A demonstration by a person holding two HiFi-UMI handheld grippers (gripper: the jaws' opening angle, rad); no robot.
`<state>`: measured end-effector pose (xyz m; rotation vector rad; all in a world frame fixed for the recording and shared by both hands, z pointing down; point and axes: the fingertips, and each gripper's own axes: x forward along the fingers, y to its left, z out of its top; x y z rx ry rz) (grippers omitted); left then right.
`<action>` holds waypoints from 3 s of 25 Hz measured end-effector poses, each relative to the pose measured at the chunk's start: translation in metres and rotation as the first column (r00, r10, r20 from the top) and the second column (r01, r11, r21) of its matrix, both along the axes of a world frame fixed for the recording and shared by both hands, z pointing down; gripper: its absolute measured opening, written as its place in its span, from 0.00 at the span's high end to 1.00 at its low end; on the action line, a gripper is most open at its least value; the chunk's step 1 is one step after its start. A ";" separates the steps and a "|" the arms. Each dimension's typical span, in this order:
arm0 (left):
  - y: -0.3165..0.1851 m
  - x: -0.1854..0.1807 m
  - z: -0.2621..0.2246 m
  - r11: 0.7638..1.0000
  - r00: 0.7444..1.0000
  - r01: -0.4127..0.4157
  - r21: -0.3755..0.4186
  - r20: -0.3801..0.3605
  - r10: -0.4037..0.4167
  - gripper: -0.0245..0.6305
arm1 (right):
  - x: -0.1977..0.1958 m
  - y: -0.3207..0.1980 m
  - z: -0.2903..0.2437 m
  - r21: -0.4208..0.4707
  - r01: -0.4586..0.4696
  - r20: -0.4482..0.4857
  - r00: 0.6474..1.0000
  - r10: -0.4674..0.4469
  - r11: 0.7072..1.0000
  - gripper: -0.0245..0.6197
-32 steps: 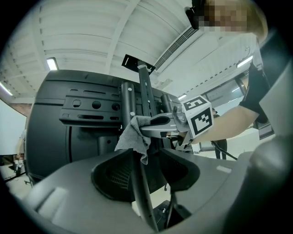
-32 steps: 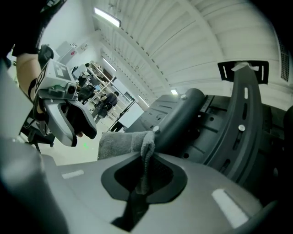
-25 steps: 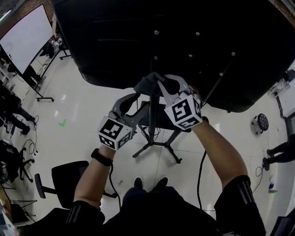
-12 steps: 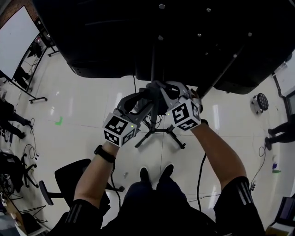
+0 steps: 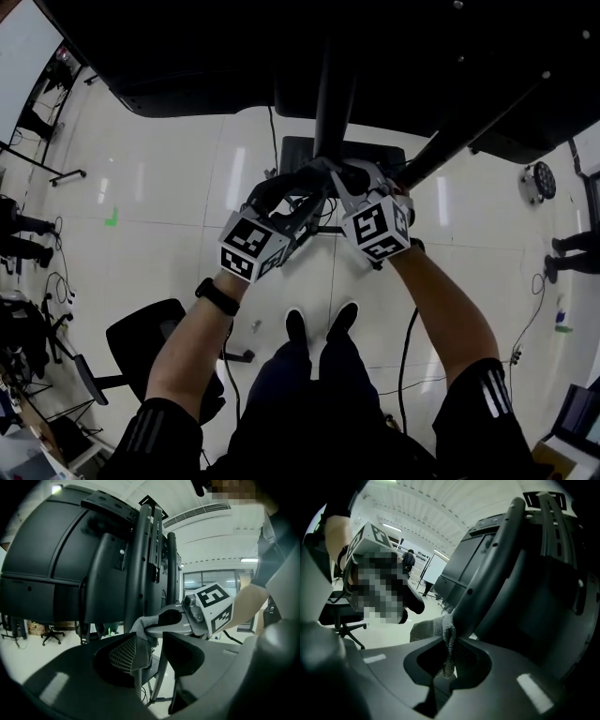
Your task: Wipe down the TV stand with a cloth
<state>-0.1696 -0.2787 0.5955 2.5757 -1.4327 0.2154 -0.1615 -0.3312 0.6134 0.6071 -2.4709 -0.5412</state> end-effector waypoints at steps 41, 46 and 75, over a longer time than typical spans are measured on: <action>0.010 0.004 0.312 0.928 0.999 -0.014 -0.373 -0.048 -0.004 0.62 | 0.010 0.003 0.312 -0.367 -0.156 -0.127 0.985 0.117 0.917 0.93; 0.024 0.007 0.254 0.953 0.999 -0.035 -0.302 -0.034 0.025 0.61 | 0.017 0.016 0.227 -0.310 -0.091 -0.025 0.996 0.088 0.946 0.93; 0.109 0.062 -0.223 0.910 0.978 -0.201 0.363 0.017 0.209 0.61 | 0.140 0.070 -0.313 0.123 -0.235 0.454 0.877 0.156 0.964 0.93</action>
